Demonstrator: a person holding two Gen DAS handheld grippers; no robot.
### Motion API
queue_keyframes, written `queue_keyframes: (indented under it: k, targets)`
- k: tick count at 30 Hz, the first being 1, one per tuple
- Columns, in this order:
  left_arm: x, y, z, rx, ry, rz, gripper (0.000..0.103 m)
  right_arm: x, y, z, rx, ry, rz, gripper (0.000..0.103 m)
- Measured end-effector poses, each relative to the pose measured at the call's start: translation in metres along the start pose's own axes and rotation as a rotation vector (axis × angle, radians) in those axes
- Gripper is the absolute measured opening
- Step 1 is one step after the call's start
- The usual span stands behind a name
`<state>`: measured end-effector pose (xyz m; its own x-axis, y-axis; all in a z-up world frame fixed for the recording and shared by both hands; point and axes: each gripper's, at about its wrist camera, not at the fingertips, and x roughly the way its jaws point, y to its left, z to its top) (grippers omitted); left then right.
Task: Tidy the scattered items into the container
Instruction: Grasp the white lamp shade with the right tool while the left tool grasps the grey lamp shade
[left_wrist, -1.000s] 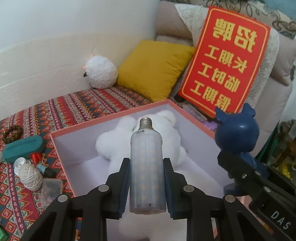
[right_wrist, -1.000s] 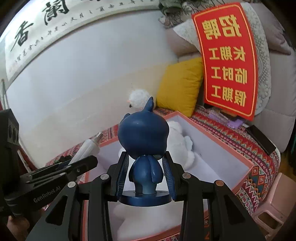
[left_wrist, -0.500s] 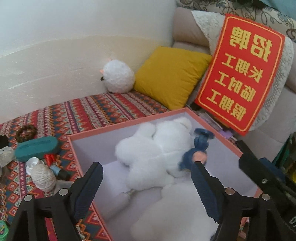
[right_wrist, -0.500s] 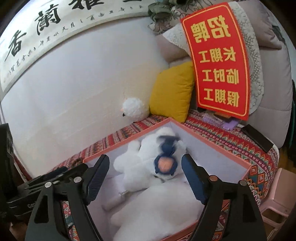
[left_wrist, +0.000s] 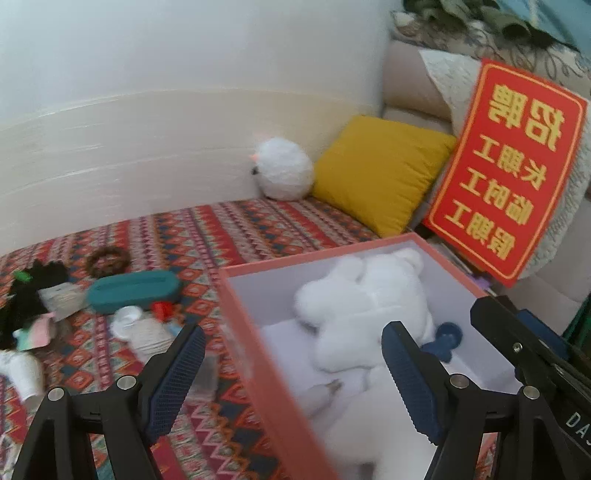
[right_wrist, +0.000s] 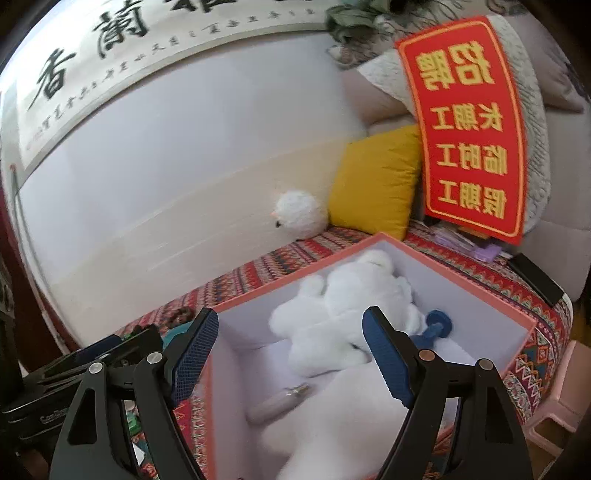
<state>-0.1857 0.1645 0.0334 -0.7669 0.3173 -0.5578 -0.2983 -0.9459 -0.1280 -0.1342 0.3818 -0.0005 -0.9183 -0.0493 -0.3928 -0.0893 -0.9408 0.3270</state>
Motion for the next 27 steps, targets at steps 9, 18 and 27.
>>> queue_keyframes:
  k: [9,18,27]
  targets:
    - [-0.05,0.084,-0.025,-0.069,-0.025,0.137,0.089,0.004,0.092,-0.03,-0.17,0.06,0.125,0.085]
    - [-0.076,0.238,-0.075,-0.181,0.018,0.473,0.089,0.033,0.191,-0.08,-0.324,0.231,0.278,0.085]
    - [-0.03,0.389,-0.105,-0.563,0.138,0.431,0.089,0.124,0.299,-0.136,-0.469,0.485,0.357,0.085]
